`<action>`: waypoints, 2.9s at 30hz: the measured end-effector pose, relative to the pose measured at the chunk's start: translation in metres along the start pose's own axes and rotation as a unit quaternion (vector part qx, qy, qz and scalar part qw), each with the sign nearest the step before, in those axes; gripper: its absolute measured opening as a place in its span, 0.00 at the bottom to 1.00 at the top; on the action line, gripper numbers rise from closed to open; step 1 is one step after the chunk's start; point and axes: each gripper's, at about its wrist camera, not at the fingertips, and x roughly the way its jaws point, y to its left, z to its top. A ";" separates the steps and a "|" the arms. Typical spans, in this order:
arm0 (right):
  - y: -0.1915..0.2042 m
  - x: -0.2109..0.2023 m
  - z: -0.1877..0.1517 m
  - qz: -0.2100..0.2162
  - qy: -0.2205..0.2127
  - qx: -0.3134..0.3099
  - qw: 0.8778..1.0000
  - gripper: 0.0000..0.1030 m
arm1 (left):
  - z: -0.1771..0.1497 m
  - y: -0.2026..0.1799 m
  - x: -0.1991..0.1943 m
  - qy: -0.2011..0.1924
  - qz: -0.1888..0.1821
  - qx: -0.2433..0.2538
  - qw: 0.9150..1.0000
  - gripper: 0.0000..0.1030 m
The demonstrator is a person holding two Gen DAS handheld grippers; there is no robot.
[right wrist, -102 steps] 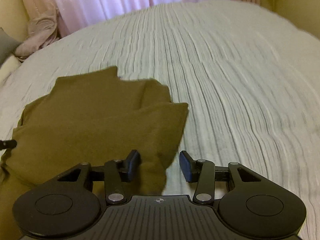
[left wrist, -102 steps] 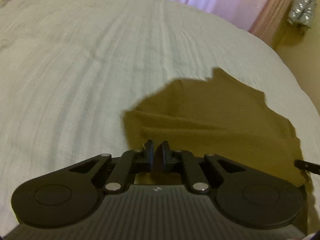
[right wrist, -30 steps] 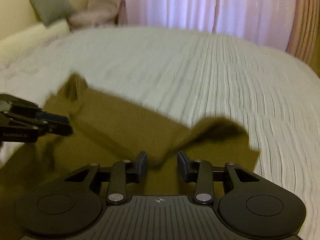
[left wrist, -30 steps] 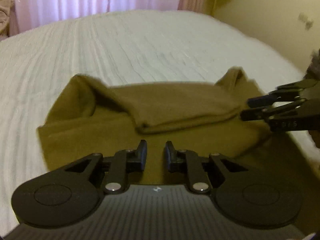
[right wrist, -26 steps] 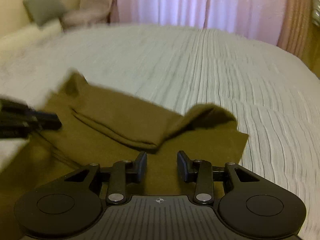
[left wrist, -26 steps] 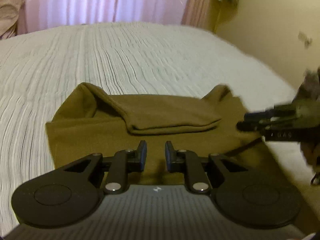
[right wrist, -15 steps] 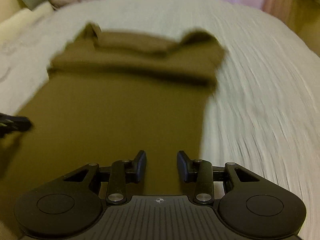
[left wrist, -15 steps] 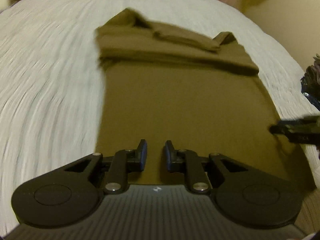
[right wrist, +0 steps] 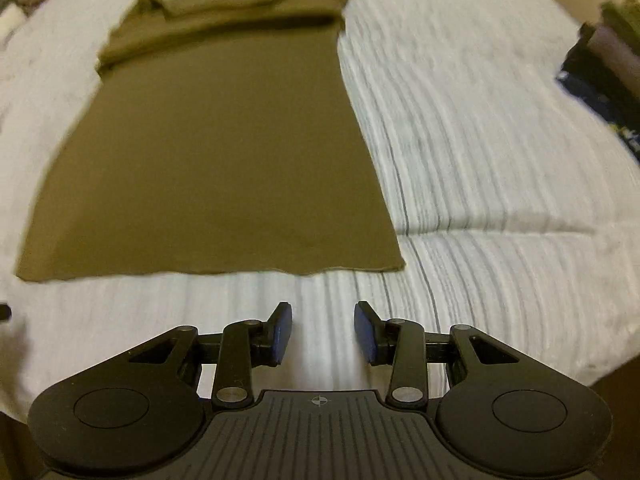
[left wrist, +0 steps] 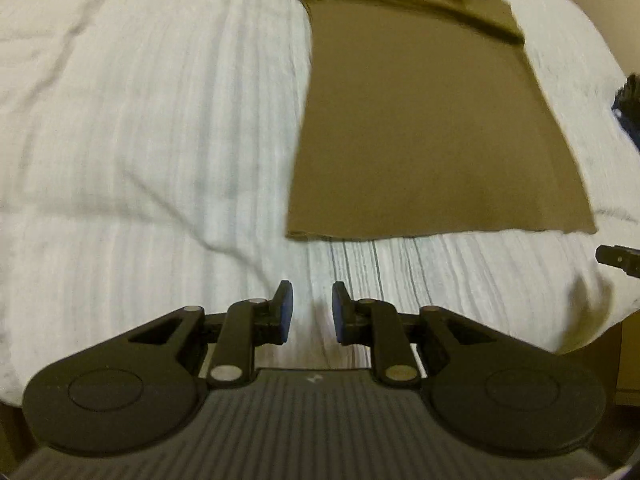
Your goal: Fold clothes
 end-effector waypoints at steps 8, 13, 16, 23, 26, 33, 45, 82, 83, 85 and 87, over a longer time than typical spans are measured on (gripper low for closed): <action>0.031 -0.091 0.035 0.045 -0.042 0.040 0.997 0.38 | 0.016 -0.030 -0.111 -0.087 0.026 0.037 0.995 0.38; 0.041 -0.120 0.034 0.054 -0.054 0.031 0.997 0.38 | 0.007 -0.048 -0.146 -0.107 0.026 0.044 0.993 0.39; 0.042 -0.132 0.029 0.058 -0.060 0.028 0.996 0.38 | -0.002 -0.058 -0.157 -0.113 0.030 0.044 0.992 0.39; 0.028 -0.150 0.009 0.062 -0.063 0.019 0.996 0.38 | -0.024 -0.079 -0.175 -0.122 0.045 0.039 0.991 0.39; 0.019 -0.156 -0.001 0.064 -0.066 0.011 0.996 0.38 | -0.037 -0.093 -0.185 -0.129 0.049 0.037 0.990 0.39; 0.003 -0.169 -0.018 0.072 -0.069 -0.010 0.995 0.38 | -0.062 -0.118 -0.200 -0.141 0.054 0.029 0.988 0.39; -0.028 -0.179 -0.036 0.079 -0.074 -0.026 0.994 0.38 | -0.085 -0.145 -0.201 -0.141 0.062 0.011 0.988 0.41; -0.076 -0.051 0.064 0.108 -0.040 0.144 0.983 0.38 | 0.067 0.016 -0.041 -0.070 -0.092 -0.008 0.993 0.43; -0.083 -0.042 0.064 0.118 -0.034 0.151 0.981 0.38 | 0.067 0.024 -0.029 -0.061 -0.104 -0.019 0.993 0.43; -0.092 -0.022 0.065 0.143 -0.026 0.152 0.978 0.38 | 0.068 0.037 -0.002 -0.050 -0.125 -0.040 0.990 0.43; -0.099 0.001 0.070 0.163 -0.019 0.144 0.976 0.38 | 0.068 0.047 0.022 -0.048 -0.138 -0.055 0.988 0.43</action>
